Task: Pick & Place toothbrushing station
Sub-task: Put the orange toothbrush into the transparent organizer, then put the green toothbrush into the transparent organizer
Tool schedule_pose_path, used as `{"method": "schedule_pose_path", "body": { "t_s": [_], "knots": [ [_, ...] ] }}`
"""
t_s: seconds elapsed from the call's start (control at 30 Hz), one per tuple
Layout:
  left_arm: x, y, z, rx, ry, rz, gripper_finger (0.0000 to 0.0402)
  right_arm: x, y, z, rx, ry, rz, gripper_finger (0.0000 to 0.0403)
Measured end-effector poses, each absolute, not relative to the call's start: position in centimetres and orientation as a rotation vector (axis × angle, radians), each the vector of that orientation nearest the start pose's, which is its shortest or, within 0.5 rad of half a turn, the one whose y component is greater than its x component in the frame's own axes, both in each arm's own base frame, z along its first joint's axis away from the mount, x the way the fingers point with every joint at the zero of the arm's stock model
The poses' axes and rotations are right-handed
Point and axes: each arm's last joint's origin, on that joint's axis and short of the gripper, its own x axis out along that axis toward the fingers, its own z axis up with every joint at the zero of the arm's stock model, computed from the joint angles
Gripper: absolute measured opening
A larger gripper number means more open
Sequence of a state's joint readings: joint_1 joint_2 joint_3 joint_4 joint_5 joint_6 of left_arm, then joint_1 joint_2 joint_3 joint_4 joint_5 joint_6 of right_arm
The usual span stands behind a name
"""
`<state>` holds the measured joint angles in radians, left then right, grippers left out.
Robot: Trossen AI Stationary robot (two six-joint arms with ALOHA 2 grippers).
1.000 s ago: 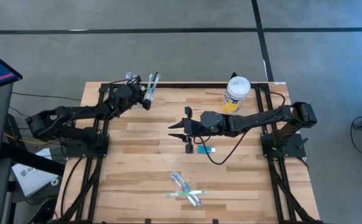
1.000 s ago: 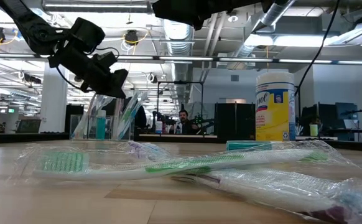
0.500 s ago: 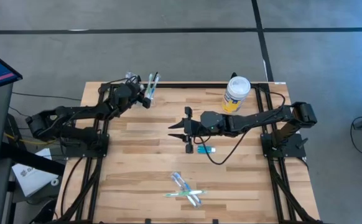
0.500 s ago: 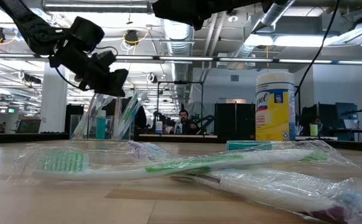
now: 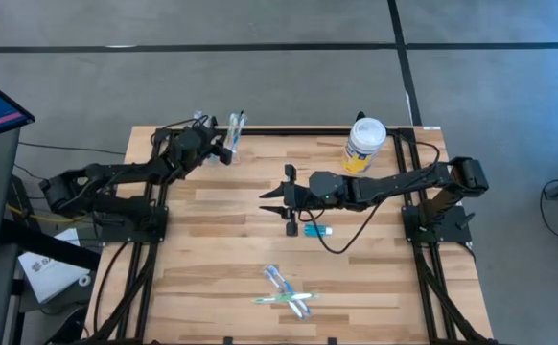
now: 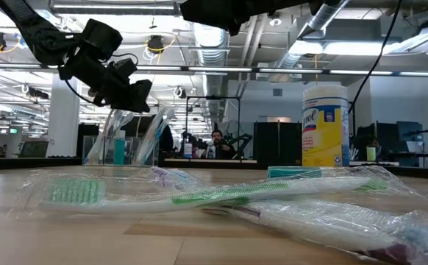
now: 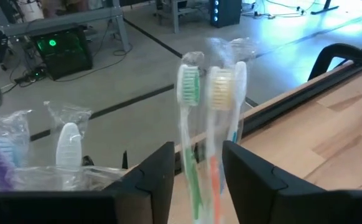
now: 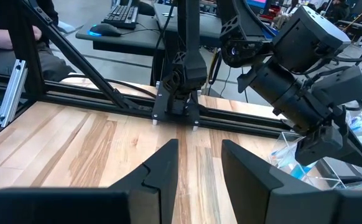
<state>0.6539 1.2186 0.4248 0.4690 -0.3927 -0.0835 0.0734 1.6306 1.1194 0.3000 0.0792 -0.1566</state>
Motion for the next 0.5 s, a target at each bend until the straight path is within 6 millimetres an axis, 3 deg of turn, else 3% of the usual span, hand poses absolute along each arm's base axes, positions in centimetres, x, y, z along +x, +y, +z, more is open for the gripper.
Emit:
{"method": "schedule_pose_path", "body": {
  "t_s": [0.33, 0.5],
  "knots": [
    [17.97, 14.94, 18.97, -0.12, 0.278, 1.043, 0.0137, 37.24, 2.51, 27.93, -0.172, 0.211, 0.011, 0.0113],
    [18.45, 14.52, 19.01, -0.135, 0.27, 0.921, 0.0137, 37.24, 2.51, 27.92, -0.172, 0.211, 0.011, 0.0113]
  ]
}}
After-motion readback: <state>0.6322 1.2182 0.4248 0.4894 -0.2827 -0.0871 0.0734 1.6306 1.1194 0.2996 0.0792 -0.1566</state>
